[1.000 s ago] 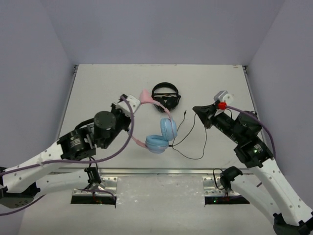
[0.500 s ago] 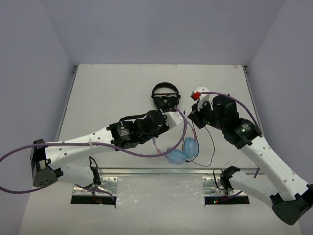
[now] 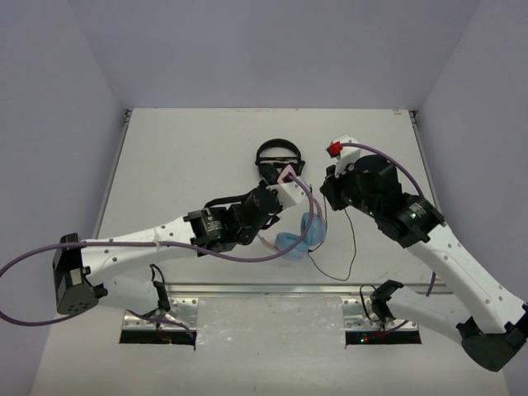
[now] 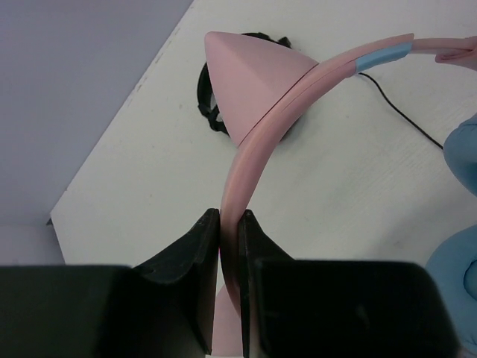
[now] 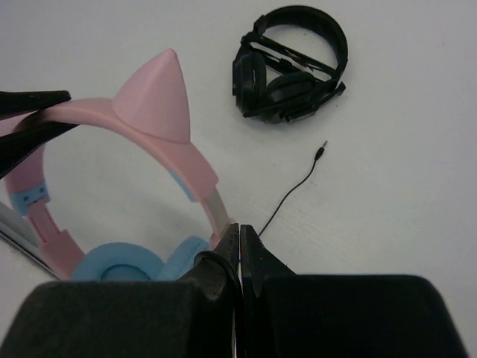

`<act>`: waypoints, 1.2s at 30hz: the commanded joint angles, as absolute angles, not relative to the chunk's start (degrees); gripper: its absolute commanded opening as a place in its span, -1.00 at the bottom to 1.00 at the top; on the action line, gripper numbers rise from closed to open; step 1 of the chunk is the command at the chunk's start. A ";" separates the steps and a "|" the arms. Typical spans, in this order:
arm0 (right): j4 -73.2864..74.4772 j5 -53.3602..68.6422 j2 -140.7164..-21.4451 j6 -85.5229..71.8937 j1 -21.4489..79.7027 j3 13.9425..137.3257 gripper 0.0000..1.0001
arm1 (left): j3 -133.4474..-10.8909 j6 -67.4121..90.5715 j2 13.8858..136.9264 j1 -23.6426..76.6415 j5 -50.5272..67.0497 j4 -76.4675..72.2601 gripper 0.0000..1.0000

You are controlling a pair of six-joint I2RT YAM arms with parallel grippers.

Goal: Wrap the headphones

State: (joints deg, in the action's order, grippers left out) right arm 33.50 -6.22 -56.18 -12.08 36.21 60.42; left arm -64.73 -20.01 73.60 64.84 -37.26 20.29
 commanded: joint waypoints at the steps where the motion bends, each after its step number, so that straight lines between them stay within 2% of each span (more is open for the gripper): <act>1: 31.73 -5.81 -52.39 -15.99 36.74 65.65 -0.97 | -66.00 -17.59 73.21 62.25 -45.97 12.57 -0.99; 11: 36.56 3.68 -54.31 -17.40 36.74 74.53 -0.97 | -73.73 -5.90 78.31 56.08 -51.15 18.62 -0.99; 14: 35.68 5.01 -54.93 -15.74 36.83 75.14 -0.97 | -73.48 -6.40 76.57 55.11 -42.49 18.22 -0.99; 15: 35.86 5.18 -56.41 -13.82 36.83 76.36 -0.97 | -71.13 -9.20 75.51 55.63 -36.01 17.24 -0.99; 17: 38.22 5.80 -58.35 -11.44 36.74 78.48 -0.97 | -68.92 -11.42 73.48 56.42 -31.84 15.57 -0.99; 19: 40.42 6.50 -61.07 -7.66 36.74 80.94 -0.97 | -66.02 -14.05 71.03 56.69 -22.45 15.64 -0.99; 24: 43.50 6.51 -63.46 -0.45 36.74 82.00 -0.97 | -61.09 -17.57 66.54 58.53 -9.87 16.08 -0.99; 30: 41.50 -1.30 -61.09 6.67 36.74 77.88 -0.97 | -59.94 -18.19 63.90 62.22 -2.73 19.95 -0.99; 36: 37.80 -4.74 -58.80 8.70 36.74 71.81 -0.97 | -61.26 -17.40 63.11 63.02 -0.79 21.53 -0.99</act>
